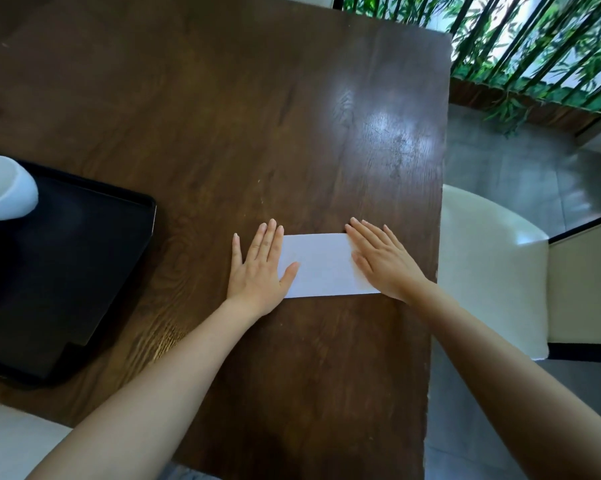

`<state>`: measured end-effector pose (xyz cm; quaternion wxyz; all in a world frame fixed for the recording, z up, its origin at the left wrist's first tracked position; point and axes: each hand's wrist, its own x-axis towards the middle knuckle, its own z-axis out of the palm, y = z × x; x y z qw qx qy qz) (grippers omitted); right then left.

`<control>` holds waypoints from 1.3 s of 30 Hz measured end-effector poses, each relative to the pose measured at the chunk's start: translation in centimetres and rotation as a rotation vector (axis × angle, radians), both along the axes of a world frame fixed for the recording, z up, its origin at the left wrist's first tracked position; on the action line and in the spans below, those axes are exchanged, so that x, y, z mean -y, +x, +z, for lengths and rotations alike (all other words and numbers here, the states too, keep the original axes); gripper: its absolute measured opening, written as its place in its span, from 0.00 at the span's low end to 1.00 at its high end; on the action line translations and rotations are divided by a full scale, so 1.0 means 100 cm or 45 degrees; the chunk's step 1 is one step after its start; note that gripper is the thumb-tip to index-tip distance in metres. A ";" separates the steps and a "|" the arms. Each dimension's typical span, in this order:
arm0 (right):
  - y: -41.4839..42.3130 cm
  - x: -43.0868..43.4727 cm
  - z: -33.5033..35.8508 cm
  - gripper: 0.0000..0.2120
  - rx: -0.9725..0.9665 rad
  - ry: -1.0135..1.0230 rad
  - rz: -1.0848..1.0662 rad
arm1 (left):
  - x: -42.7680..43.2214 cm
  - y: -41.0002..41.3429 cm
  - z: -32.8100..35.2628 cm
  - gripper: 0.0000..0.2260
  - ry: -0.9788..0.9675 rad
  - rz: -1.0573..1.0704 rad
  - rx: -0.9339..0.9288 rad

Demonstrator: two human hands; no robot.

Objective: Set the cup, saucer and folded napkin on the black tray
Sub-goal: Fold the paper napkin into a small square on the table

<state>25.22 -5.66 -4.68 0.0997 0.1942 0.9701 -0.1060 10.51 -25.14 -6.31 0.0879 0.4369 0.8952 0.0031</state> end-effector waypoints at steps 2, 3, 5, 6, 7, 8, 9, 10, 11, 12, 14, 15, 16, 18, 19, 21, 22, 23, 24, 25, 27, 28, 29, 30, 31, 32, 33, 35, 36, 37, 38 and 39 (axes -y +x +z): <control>0.003 0.000 0.005 0.23 -0.024 -0.037 -0.015 | 0.001 -0.005 0.003 0.33 -0.039 -0.050 0.007; 0.005 0.000 0.007 0.23 -0.058 -0.052 -0.043 | 0.001 -0.008 0.005 0.33 -0.068 -0.072 -0.002; 0.009 0.000 0.013 0.21 -0.163 -0.070 -0.141 | 0.001 -0.009 0.011 0.33 -0.089 -0.104 -0.051; 0.009 0.001 0.015 0.20 -0.207 -0.068 -0.183 | -0.001 -0.007 0.014 0.32 -0.070 -0.128 -0.090; 0.009 0.003 0.016 0.19 -0.226 -0.070 -0.221 | -0.004 -0.001 0.017 0.31 -0.044 -0.172 -0.119; 0.008 0.004 0.018 0.18 -0.218 -0.094 -0.265 | -0.007 0.009 0.018 0.31 -0.015 -0.236 -0.118; 0.006 0.004 0.019 0.17 -0.196 -0.150 -0.323 | -0.011 0.022 0.018 0.31 0.016 -0.308 -0.078; 0.005 0.004 0.022 0.17 -0.165 -0.234 -0.384 | -0.014 0.036 0.017 0.31 0.043 -0.371 -0.011; 0.003 0.002 0.024 0.16 -0.138 -0.322 -0.438 | -0.016 0.050 0.015 0.32 0.058 -0.421 0.056; 0.002 0.000 0.027 0.15 -0.119 -0.389 -0.483 | -0.017 0.063 0.013 0.33 0.059 -0.456 0.103; 0.001 -0.003 0.032 0.12 -0.101 -0.446 -0.546 | -0.018 0.081 0.007 0.35 0.037 -0.478 0.137; 0.001 -0.003 0.034 0.11 -0.093 -0.449 -0.559 | -0.018 0.085 0.004 0.35 0.028 -0.467 0.138; 0.001 -0.003 0.035 0.10 -0.084 -0.448 -0.563 | -0.017 0.088 0.002 0.36 0.028 -0.455 0.135; 0.001 -0.002 0.037 0.09 -0.068 -0.436 -0.569 | -0.016 0.088 0.001 0.36 0.037 -0.451 0.130; 0.002 -0.002 0.036 0.09 -0.057 -0.430 -0.576 | -0.016 0.088 0.000 0.36 0.040 -0.460 0.131; 0.004 -0.003 0.036 0.06 -0.013 -0.438 -0.594 | -0.015 0.086 0.000 0.36 0.035 -0.483 0.130; 0.005 -0.004 0.036 0.05 0.016 -0.447 -0.595 | -0.014 0.085 -0.001 0.36 0.031 -0.494 0.125; 0.005 -0.004 0.036 0.05 0.042 -0.449 -0.589 | -0.014 0.084 -0.001 0.36 0.027 -0.503 0.120; 0.006 -0.004 0.036 0.05 0.063 -0.446 -0.585 | -0.013 0.084 -0.001 0.36 0.023 -0.511 0.117; 0.006 -0.005 0.036 0.07 0.077 -0.442 -0.586 | -0.013 0.084 -0.001 0.36 0.020 -0.519 0.115; 0.005 -0.005 0.038 0.11 0.110 -0.450 -0.591 | -0.011 0.082 -0.003 0.36 0.017 -0.540 0.105; 0.005 -0.004 0.039 0.13 0.153 -0.455 -0.584 | -0.010 0.082 -0.003 0.35 0.017 -0.555 0.094; 0.004 -0.002 0.041 0.15 0.213 -0.453 -0.568 | -0.009 0.081 -0.004 0.35 0.021 -0.572 0.083; 0.004 0.000 0.043 0.17 0.276 -0.445 -0.551 | -0.008 0.079 -0.004 0.35 0.030 -0.588 0.077; 0.003 0.002 0.045 0.18 0.318 -0.436 -0.541 | -0.007 0.078 -0.004 0.35 0.043 -0.604 0.079; 0.002 0.005 0.047 0.18 0.333 -0.441 -0.547 | -0.006 0.076 -0.004 0.35 0.057 -0.616 0.088; 0.002 0.007 0.049 0.17 0.319 -0.480 -0.572 | -0.005 0.075 -0.003 0.35 0.077 -0.625 0.102; 0.001 0.012 0.054 0.13 0.223 -0.717 -0.705 | -0.001 0.074 -0.001 0.35 0.149 -0.616 0.148; 0.001 0.015 0.057 0.10 0.154 -0.866 -0.787 | 0.000 0.075 0.001 0.35 0.202 -0.598 0.176; 0.002 0.017 0.061 0.06 0.084 -0.989 -0.856 | 0.001 0.078 0.004 0.35 0.263 -0.573 0.201; 0.002 0.019 0.066 0.02 0.020 -1.062 -0.903 | 0.002 0.081 0.008 0.34 0.338 -0.543 0.220; 0.002 0.021 0.071 0.03 -0.036 -1.114 -0.935 | 0.002 0.085 0.013 0.33 0.429 -0.507 0.231</control>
